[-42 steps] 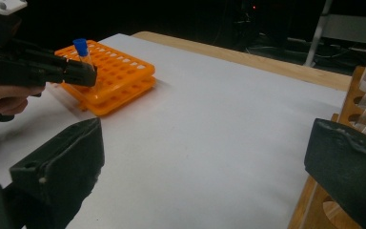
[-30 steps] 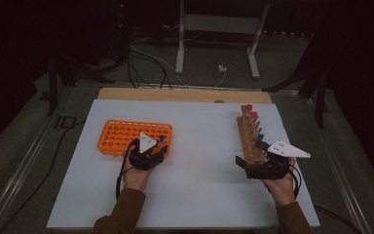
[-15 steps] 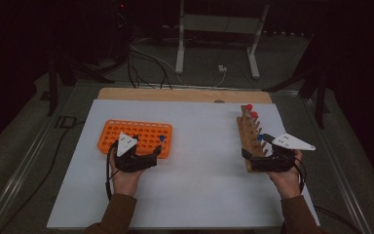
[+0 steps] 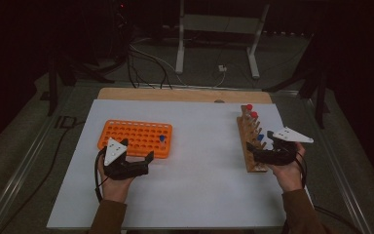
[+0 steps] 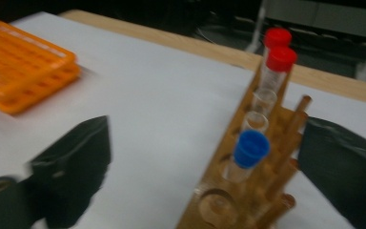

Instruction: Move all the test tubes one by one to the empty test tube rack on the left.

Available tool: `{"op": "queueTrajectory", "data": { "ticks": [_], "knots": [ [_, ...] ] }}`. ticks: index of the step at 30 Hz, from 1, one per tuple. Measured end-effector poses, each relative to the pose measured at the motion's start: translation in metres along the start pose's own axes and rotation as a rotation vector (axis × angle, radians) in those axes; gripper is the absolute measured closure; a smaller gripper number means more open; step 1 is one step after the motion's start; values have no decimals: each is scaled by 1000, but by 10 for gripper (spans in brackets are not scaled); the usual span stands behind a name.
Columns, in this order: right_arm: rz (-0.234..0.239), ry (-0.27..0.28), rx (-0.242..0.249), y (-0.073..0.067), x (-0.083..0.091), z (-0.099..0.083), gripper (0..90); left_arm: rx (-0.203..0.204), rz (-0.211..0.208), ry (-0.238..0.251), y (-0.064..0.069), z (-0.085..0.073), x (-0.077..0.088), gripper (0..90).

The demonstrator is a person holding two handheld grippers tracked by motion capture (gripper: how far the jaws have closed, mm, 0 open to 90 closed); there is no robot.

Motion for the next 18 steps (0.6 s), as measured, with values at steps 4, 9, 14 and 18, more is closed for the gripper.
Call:
{"op": "queueTrajectory", "data": {
  "ticks": [4, 9, 14, 18],
  "knots": [
    [-51, -23, 5, 6, -5, -4, 240, 3, 5, -5, -1, -3, 1, 6],
    [-108, -48, 48, 12, -11, -7, 598, 3, 5, -8, 1, -4, 1, 7],
    [-118, -68, 26, 15, -15, -11, 726, -10, 3, -11, 4, -5, 1, 7],
    [-102, -66, -1, 18, -17, -13, 743, -8, 3, -18, 4, -6, 0, 7]
  ]
}}
Point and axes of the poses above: each handheld gripper's, and its own axes: x roughly backward along the jaws, z roughly out of its top, y roughly to its right, the point moved 8 cm from there along -x, roughly forward along the jaws, and after that the axes turned 4 degrees about z, right-handed, at the moved point
